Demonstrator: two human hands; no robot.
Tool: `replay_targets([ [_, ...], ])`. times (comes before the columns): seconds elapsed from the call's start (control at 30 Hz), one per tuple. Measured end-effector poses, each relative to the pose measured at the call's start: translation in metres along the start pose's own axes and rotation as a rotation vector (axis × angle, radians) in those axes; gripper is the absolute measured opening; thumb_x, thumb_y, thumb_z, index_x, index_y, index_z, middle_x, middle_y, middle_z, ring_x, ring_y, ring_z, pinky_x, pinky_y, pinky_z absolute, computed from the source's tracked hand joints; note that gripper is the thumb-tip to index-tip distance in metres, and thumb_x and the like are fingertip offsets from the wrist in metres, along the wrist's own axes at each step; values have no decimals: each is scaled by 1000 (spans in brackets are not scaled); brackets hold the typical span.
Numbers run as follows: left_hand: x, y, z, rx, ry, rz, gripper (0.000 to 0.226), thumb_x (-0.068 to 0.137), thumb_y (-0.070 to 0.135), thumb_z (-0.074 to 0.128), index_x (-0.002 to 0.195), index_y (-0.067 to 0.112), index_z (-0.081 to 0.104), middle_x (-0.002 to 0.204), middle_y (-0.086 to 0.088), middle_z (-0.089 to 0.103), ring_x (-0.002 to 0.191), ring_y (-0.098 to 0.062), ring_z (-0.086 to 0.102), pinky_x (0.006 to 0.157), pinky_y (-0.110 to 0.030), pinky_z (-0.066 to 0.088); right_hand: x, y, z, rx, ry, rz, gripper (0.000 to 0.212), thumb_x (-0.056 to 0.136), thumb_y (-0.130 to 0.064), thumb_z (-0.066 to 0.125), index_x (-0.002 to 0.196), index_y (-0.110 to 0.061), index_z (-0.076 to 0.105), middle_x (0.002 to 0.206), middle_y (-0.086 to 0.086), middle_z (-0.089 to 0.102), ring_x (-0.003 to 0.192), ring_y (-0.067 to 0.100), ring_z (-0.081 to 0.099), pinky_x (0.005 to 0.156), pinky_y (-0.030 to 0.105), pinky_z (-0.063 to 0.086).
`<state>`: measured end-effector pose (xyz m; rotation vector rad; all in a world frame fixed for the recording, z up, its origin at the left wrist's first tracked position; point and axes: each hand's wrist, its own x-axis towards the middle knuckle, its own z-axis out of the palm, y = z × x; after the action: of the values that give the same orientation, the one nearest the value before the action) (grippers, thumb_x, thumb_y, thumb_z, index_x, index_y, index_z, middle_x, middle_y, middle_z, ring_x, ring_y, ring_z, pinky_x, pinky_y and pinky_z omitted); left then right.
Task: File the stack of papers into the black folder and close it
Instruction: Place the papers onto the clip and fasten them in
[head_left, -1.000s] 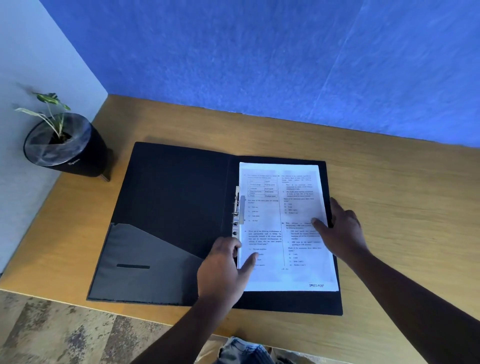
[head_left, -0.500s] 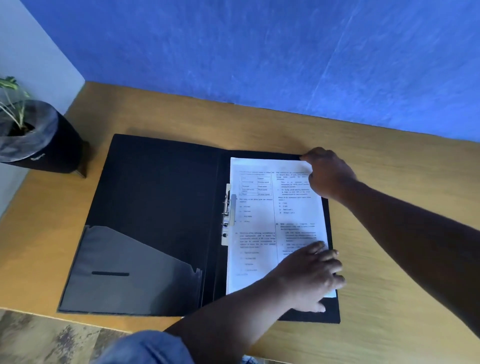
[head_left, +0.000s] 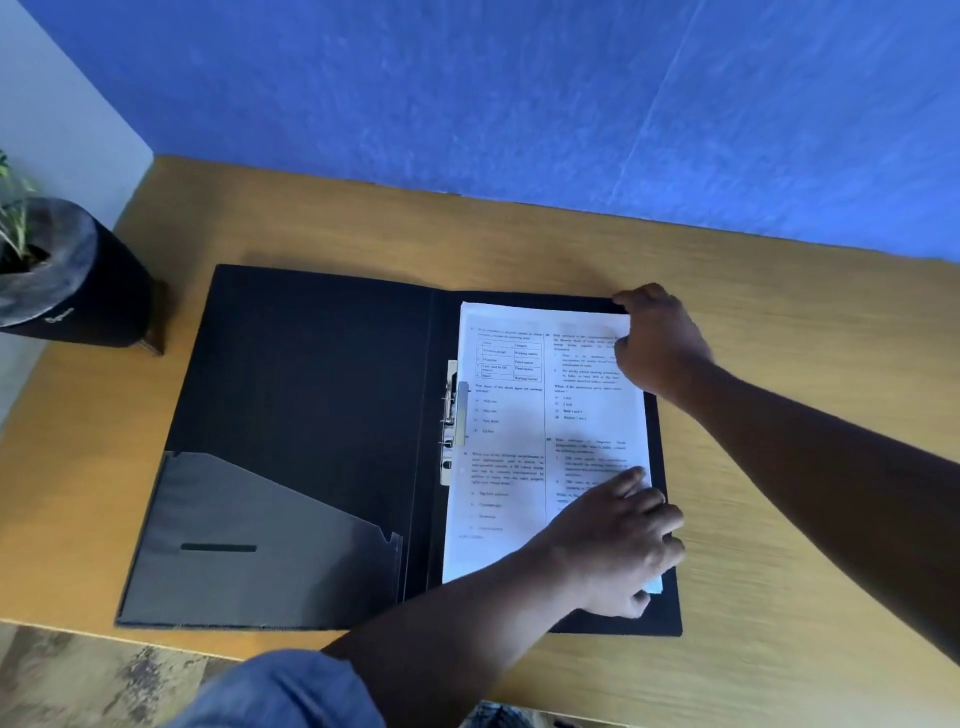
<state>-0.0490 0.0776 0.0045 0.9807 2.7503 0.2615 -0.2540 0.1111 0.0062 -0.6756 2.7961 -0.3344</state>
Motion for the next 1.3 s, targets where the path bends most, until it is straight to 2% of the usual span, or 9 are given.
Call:
replay_targets([
  [0.1,0,1,0,9,4,-5,45,69,45,74,103,16,72,108,-3,65,107,-24,58,112,-47,27,0,2,0,205,66,253,54,78,-3,52,131,-8,53,126,15,55,108,34,57,78,37,53],
  [0.2,0,2,1,22,26,-27,42,71,43,72,104,16,72,111,-4,65,113,-25,57,114,-49,24,1,0,1,348,41,417,41,76,-9,50,117,-10,56,109,13,63,90,31,62,71,41,59],
  [0.33,-1,3,2,36,36,-83,41,74,42,69,105,15,71,114,-5,65,118,-27,55,116,-51,23,1,-2,4,418,40,420,50,78,-10,51,128,-13,56,109,6,61,90,26,58,65,30,50],
  [0.43,-2,3,4,31,38,-95,42,75,42,68,106,15,70,116,-6,64,120,-27,54,117,-51,22,0,-2,6,432,34,391,52,77,-9,48,127,-15,58,114,4,65,95,23,58,69,29,49],
  [0.57,-5,3,6,50,36,-103,45,78,47,66,111,16,68,119,-3,64,124,-25,52,117,-49,23,1,2,9,416,31,361,55,77,-6,43,128,-16,59,121,6,64,95,22,56,60,23,41],
  [0.63,-9,3,6,34,70,-117,51,78,50,67,116,16,66,124,-3,62,128,-25,49,117,-48,23,0,0,7,390,67,354,54,79,-5,46,131,-13,56,127,9,58,95,23,54,67,26,44],
  [0.8,-47,-6,5,-91,198,-191,60,74,44,77,123,14,61,135,-6,55,136,-27,42,120,-49,20,-1,-30,5,247,109,69,53,82,-2,47,132,-15,56,131,8,53,113,28,57,83,34,49],
  [1.0,-115,-27,8,-93,120,-272,90,60,47,86,138,21,48,150,-5,45,142,-25,37,120,-51,20,14,-98,15,84,-26,-298,59,83,6,47,135,-20,55,138,1,51,124,25,47,102,41,44],
  [1.3,-144,-33,13,-96,194,-425,62,66,38,72,123,20,56,121,0,57,103,-22,56,97,-39,45,25,-115,35,-116,-42,-319,68,80,10,48,138,-25,52,135,4,51,121,27,46,100,42,41],
])
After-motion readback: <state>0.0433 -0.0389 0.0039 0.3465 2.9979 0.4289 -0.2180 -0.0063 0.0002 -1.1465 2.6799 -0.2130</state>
